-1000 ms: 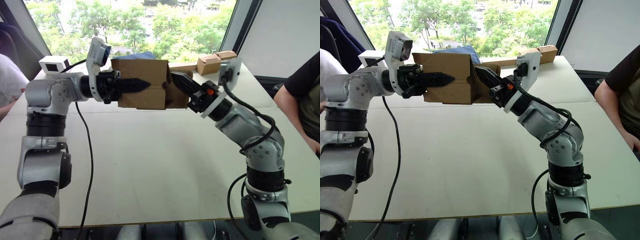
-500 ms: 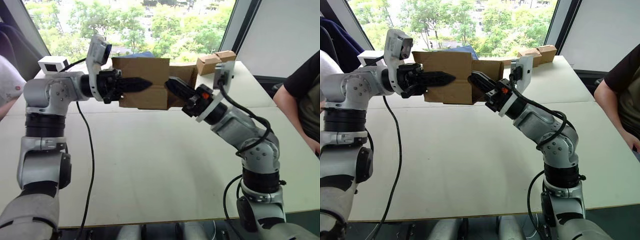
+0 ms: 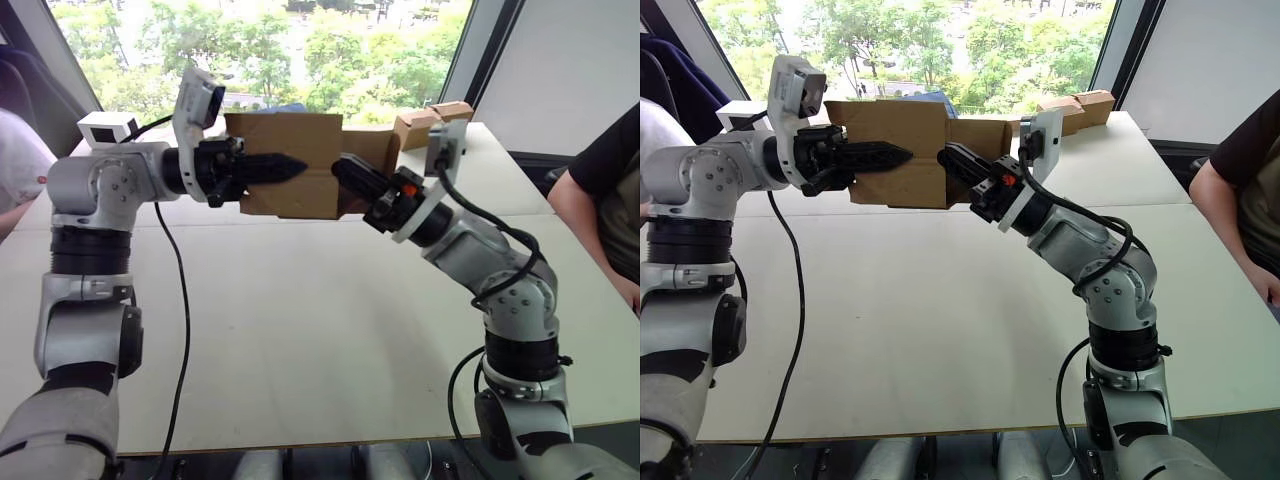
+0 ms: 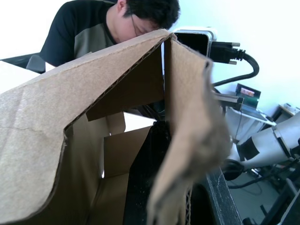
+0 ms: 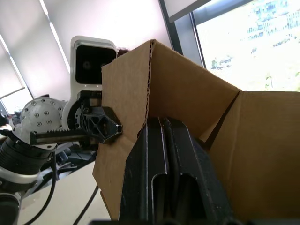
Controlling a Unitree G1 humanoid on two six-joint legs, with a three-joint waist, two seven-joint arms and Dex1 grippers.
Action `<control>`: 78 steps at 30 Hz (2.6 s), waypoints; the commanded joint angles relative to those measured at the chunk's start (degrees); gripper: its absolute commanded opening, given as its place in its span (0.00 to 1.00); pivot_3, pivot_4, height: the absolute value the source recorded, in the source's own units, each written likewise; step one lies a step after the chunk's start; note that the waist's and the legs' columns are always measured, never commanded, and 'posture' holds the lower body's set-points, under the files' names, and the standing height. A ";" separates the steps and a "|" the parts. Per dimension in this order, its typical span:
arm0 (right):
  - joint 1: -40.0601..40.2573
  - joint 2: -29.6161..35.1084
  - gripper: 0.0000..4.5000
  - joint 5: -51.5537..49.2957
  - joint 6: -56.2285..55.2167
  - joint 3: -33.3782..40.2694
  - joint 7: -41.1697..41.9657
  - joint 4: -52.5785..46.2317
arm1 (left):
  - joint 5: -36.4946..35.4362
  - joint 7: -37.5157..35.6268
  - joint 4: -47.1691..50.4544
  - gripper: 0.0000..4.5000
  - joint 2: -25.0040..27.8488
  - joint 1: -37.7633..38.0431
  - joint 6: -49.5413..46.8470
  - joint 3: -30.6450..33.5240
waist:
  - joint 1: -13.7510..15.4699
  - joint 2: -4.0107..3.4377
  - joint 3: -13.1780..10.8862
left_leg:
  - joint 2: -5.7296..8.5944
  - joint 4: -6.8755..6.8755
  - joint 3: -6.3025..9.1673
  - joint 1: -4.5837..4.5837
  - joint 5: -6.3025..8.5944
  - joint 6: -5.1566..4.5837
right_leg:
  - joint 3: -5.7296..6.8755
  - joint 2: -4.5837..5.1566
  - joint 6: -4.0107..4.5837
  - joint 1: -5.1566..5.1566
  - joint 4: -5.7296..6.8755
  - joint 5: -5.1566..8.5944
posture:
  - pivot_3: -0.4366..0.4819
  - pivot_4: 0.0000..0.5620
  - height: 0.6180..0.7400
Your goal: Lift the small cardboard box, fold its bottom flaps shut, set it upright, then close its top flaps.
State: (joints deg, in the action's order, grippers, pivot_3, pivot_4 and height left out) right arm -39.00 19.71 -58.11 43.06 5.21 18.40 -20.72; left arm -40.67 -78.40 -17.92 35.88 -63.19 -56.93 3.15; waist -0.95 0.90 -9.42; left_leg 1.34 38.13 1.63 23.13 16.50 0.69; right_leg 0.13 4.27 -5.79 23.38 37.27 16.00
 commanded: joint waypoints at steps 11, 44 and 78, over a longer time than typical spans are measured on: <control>6.69 12.88 0.01 2.26 1.99 4.79 4.93 -8.19 | -1.01 -0.19 0.85 0.00 0.41 0.20 1.44 1.39 | 0.34 0.00 0.00 | 0.00 0.01 0.00 0.01 0.00 -0.01 | 0.00 0.00 0.00 -0.02 -0.02 0.00 | 0.48 0.27 1.00; 4.62 8.69 0.01 1.88 3.19 -0.46 7.52 -7.75 | -5.52 1.80 5.99 0.00 0.18 -0.31 -1.33 2.01 | 0.15 0.00 0.00 | -0.06 0.04 0.02 0.01 0.00 -0.01 | -0.01 -0.08 0.00 -0.02 -0.04 0.00 | 0.48 0.27 1.00; 3.64 18.63 0.01 17.19 -8.56 5.97 13.12 15.33 | -4.66 1.42 3.33 0.00 -0.32 -1.13 1.32 0.52 | 0.08 -0.01 0.00 | -0.04 0.05 -0.02 0.01 0.00 0.00 | -0.02 -0.08 0.00 -0.02 -0.03 0.00 | 0.48 0.27 1.00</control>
State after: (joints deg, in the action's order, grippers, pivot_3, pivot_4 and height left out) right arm -33.67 38.77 -42.65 36.80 11.88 29.95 -4.22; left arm -45.49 -76.48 -15.63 35.29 -63.02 -56.67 3.34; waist -0.87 0.89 -9.42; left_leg 1.29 38.17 1.61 23.15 16.50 0.69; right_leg 0.11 4.18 -5.79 23.37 37.24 16.01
